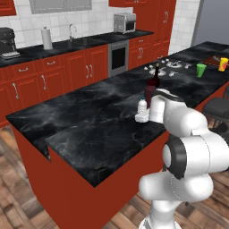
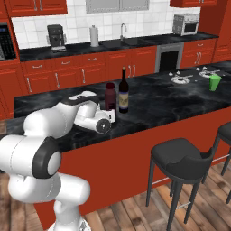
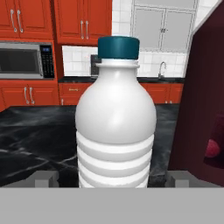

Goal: Place the drinks on the dining counter in a tight cluster.

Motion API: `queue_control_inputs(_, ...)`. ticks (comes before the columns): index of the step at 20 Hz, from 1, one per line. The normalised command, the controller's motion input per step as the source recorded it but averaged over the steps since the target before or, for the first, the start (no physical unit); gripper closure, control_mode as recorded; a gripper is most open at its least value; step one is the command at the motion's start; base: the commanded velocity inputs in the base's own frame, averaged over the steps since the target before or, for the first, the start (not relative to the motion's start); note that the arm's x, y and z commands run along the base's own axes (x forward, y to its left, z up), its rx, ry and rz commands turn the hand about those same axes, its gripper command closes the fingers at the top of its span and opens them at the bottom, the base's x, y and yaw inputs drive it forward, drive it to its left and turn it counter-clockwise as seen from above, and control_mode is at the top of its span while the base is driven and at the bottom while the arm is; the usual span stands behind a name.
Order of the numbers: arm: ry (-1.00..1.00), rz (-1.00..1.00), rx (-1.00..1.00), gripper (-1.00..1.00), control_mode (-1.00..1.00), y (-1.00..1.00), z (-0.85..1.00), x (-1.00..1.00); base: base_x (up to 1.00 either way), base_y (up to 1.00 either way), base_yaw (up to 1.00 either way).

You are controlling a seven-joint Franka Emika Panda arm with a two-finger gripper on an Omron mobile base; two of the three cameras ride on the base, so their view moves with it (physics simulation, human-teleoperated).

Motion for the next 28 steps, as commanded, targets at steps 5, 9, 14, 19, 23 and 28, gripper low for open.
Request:
queue_control_inputs(5,-0.03,0.00,0.00,-1.00,-1.00,-0.15,-0.01,-0.31,0.00,0.00,0.00)
queue_control_inputs(9,0.01,-0.01,0.00,-1.00,-1.00,-0.18,0.00,-0.45,0.00,0.00,0.00)
queue_control_inputs(14,0.18,-0.02,0.00,-1.00,-1.00,-0.28,0.59,-0.05,0.00,0.00,0.00)
queue_control_inputs(19,0.40,-0.03,0.00,-1.00,-1.00,-0.05,0.99,-0.01,0.00,0.00,0.00)
queue_control_inputs(23,0.44,0.00,-0.01,-1.00,-1.00,0.00,1.00,-0.38,0.00,0.00,0.00)
queue_control_inputs(28,0.29,0.00,0.00,-1.00,-1.00,-0.12,0.96,-0.83,0.00,0.00,0.00)
